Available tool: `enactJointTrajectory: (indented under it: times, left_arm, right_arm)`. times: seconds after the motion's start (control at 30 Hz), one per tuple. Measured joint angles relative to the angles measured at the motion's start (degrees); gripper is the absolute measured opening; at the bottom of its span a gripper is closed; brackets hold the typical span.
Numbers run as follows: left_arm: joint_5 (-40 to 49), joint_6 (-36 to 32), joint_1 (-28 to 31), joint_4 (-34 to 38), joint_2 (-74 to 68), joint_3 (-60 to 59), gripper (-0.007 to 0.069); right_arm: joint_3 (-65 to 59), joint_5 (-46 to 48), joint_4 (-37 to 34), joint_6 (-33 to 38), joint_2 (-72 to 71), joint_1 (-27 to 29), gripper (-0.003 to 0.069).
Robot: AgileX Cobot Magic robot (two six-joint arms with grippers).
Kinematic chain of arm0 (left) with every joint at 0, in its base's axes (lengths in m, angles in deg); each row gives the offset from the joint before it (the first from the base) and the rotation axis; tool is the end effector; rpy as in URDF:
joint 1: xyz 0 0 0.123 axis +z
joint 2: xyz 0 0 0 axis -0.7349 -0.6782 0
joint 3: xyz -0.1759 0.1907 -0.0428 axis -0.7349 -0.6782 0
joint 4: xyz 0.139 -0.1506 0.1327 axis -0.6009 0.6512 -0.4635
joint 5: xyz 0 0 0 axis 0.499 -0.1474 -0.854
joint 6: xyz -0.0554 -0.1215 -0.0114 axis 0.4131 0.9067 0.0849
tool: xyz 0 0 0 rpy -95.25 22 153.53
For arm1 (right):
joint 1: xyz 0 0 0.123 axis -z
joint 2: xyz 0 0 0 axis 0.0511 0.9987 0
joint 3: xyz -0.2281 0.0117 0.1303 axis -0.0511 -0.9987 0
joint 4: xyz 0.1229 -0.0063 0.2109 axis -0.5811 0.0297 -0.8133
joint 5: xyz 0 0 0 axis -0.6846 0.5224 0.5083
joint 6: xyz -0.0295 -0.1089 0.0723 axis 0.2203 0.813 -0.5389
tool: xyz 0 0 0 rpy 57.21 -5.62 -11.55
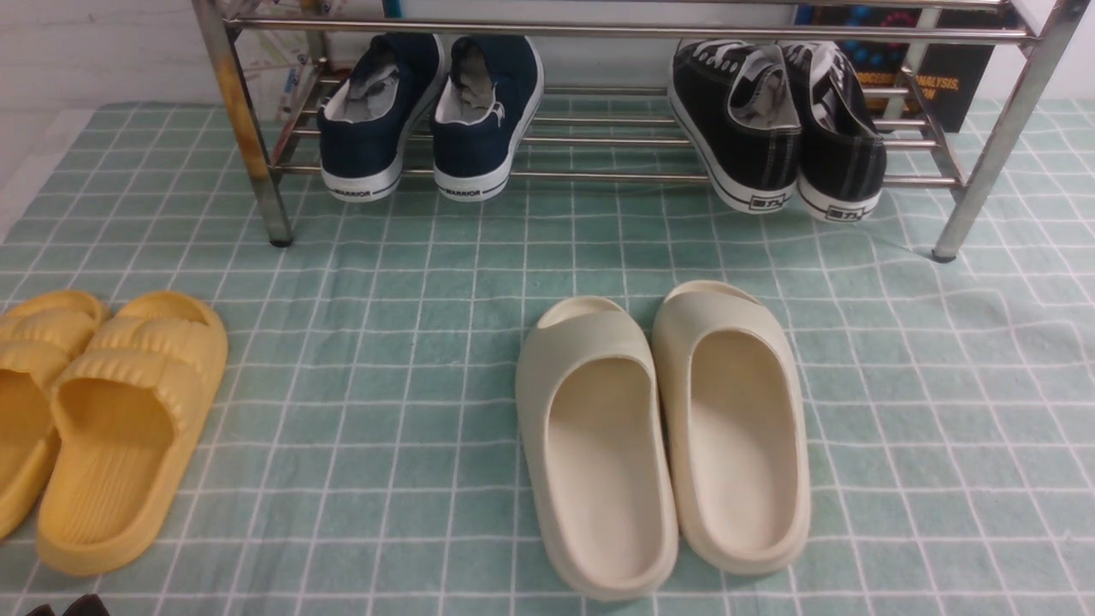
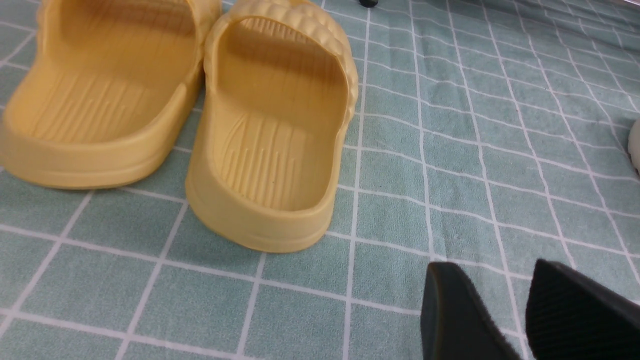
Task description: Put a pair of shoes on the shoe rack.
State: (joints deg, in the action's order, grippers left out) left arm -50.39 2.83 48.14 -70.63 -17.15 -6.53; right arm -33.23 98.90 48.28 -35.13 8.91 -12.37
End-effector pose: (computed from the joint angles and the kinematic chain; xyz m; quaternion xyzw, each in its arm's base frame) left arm 0.1079 -0.0018 0.1564 -0.1066 0.8019 -0.0846 0.5817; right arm 0.1512 0.0393 0.3251 -0.0965 0.7901 0.0912 0.5984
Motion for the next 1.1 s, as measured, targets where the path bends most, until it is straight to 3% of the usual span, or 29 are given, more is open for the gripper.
enactJointTrajectory:
  times: [0.13,0.2,0.43,0.53,1.1]
  left_arm:
    - [0.0,0.0,0.0,0.0,0.0,0.0,0.0238]
    - [0.0,0.0,0.0,0.0,0.0,0.0,0.0238]
    - [0.0,0.0,0.0,0.0,0.0,0.0,0.0238]
    - [-0.04,0.0,0.0,0.0,0.0,0.0,0.0238]
    - [0.05,0.0,0.0,0.0,0.0,0.0,0.0238]
  right_arm:
    - [-8.97,-8.7,3.21,-0.2,-5.52,0.73,0.0004]
    - [-18.02,-14.36,4.54,-2.47,-11.75,4.06,0.0004]
    - [-35.78,-16.95,11.68,-14.86,-28.58,14.63,0.0004]
    - [-38.8,-15.79,14.67,-19.05,-30.6,16.4,0.0004]
    - [-38.54,-7.08,15.92,-21.06,-30.74,14.12,-0.0003]
